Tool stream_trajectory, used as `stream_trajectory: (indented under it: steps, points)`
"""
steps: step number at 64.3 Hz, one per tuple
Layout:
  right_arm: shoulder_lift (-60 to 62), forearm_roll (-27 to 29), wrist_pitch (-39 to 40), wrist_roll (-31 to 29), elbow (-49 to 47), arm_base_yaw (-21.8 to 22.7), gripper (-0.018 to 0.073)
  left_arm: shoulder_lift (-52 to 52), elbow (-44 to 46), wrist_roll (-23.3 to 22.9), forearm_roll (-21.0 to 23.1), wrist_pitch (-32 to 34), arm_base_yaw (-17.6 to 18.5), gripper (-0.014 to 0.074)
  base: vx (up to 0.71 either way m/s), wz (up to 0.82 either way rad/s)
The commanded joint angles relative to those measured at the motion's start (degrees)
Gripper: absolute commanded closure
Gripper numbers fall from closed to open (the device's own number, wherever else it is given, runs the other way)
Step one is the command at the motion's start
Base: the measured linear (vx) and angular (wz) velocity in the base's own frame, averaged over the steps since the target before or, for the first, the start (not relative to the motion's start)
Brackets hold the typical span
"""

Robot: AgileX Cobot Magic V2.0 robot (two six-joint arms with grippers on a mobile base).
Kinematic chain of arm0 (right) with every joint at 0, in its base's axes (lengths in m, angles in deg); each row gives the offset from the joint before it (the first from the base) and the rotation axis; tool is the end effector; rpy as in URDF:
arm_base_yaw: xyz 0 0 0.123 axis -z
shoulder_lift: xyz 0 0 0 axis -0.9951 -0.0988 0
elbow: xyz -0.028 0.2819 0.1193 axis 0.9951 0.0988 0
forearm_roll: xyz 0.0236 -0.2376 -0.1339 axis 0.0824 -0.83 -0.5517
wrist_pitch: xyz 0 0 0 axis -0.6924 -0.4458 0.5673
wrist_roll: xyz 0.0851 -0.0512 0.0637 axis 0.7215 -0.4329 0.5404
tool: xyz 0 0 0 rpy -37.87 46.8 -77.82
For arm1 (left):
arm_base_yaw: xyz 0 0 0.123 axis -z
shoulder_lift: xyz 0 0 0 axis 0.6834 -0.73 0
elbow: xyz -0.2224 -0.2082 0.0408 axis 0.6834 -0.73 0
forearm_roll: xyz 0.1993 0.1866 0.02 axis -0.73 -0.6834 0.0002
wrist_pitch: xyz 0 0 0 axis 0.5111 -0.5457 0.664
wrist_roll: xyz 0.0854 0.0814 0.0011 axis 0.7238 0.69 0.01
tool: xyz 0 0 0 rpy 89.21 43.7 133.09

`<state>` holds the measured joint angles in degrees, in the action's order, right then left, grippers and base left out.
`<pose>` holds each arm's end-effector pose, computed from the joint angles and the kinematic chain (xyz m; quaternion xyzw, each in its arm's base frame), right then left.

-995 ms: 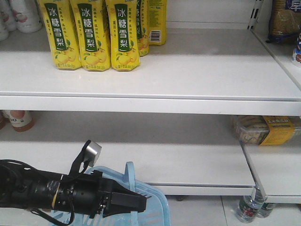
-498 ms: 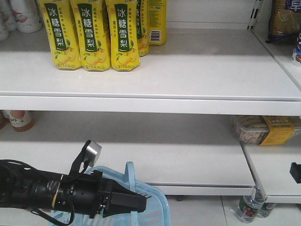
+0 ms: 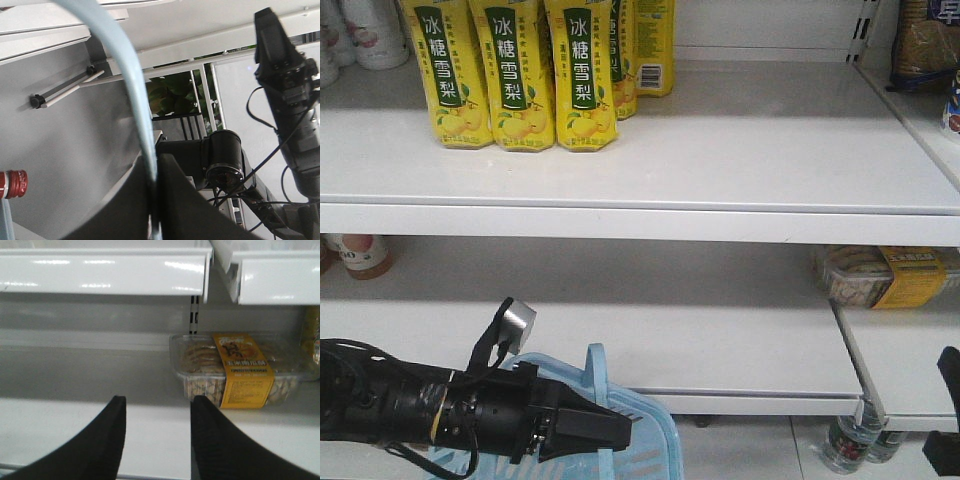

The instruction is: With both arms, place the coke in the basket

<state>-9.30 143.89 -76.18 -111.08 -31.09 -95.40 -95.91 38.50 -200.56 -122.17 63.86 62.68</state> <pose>0.1256 0.0106 0.2244 -0.0220 0.7819 0.0273 0.6224 0.2266 -0.1921 0.1694 0.0613 0.7980 -0.5956 0.0685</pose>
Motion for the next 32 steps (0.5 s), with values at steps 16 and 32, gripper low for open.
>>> stream_trajectory:
  steps: [16,32]
  points:
    - [-0.12,0.2,-1.67,-0.44,0.31,0.12,0.027,2.49,1.28,0.8,4.87,12.41,0.28,0.0603,0.0,0.0]
    - [-0.12,-0.98,-2.59,-0.44,0.38,0.12,0.0483,2.49,1.28,0.8,4.87,12.41,0.28,0.0603,0.0,0.0]
